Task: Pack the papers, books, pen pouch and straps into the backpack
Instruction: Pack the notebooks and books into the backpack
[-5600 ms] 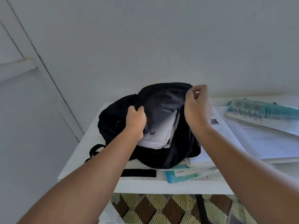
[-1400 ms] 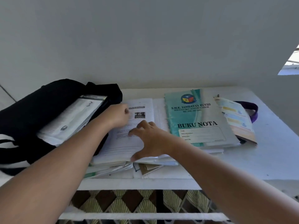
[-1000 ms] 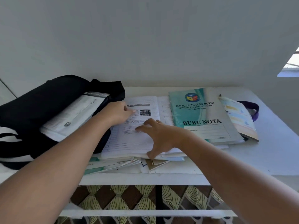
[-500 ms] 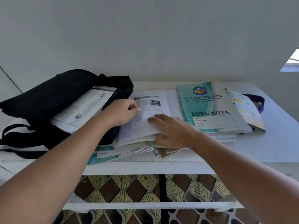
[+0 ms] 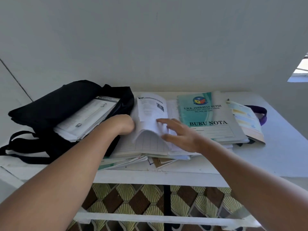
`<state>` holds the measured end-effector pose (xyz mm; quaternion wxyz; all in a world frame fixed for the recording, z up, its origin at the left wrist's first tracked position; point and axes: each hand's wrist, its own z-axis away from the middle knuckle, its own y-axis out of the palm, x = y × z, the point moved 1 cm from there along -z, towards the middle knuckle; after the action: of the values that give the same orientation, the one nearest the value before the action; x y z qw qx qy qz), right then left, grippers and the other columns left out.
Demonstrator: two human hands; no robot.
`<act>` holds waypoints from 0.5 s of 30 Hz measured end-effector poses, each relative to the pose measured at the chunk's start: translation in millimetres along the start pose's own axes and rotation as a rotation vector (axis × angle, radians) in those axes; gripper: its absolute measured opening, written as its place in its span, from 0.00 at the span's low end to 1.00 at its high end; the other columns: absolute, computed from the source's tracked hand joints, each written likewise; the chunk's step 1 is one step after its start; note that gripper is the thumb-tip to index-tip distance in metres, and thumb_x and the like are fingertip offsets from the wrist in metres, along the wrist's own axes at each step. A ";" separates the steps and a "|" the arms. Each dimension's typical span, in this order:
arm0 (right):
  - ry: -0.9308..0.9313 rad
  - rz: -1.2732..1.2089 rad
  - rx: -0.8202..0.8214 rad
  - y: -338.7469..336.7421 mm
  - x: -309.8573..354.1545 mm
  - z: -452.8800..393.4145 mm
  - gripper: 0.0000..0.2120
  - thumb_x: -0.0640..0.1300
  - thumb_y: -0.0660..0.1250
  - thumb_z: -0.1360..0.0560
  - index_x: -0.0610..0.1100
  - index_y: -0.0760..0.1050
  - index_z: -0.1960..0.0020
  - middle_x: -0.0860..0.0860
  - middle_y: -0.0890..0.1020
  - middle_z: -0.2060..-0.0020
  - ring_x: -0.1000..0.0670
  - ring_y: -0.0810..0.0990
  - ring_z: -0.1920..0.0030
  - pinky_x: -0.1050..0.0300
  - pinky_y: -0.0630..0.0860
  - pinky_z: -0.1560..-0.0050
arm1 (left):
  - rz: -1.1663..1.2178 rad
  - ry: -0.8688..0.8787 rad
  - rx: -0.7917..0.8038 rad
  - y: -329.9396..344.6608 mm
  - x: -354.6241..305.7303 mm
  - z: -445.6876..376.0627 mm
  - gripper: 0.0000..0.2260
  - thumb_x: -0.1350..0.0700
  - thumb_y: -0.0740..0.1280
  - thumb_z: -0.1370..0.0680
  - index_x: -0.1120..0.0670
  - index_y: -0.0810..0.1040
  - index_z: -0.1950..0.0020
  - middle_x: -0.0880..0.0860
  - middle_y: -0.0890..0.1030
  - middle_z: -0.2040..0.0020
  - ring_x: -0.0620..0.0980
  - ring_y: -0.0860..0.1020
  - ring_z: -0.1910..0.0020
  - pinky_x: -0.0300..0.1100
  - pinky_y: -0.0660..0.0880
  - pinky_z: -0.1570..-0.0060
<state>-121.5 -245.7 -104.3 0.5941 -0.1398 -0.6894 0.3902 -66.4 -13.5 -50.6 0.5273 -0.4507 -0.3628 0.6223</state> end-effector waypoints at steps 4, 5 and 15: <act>0.052 0.002 0.065 -7.9 -2.0 1.1 0.26 0.64 0.59 0.18 0.56 0.71 0.23 0.51 0.75 0.26 0.51 0.72 0.27 0.48 0.67 0.25 | 0.472 -0.126 0.033 -6.6 6.1 -3.5 0.24 0.46 0.50 0.15 0.61 0.76 0.33 0.61 0.81 0.48 0.58 0.80 0.52 0.49 0.78 0.50; 0.063 0.030 0.096 -9.7 -1.1 1.1 0.26 0.63 0.59 0.17 0.55 0.70 0.22 0.52 0.74 0.24 0.51 0.70 0.25 0.49 0.65 0.24 | 0.518 -0.167 0.066 -7.5 3.6 -2.0 0.28 0.40 0.49 0.16 0.58 0.76 0.33 0.60 0.81 0.49 0.58 0.79 0.54 0.47 0.77 0.54; 0.312 -0.532 0.064 -34.0 -10.8 -1.9 0.34 0.69 0.62 0.23 0.55 0.65 0.22 0.46 0.75 0.33 0.40 0.84 0.41 0.40 0.82 0.39 | 0.605 -0.353 0.270 -1.3 -3.6 -0.3 0.44 0.24 0.59 0.26 0.53 0.63 0.20 0.57 0.68 0.23 0.58 0.69 0.26 0.55 0.67 0.29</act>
<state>-107.7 -274.4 -88.0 0.7781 0.0063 -0.5897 0.2162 -65.6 -16.9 -48.8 0.3038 -0.3495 -0.2132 0.8603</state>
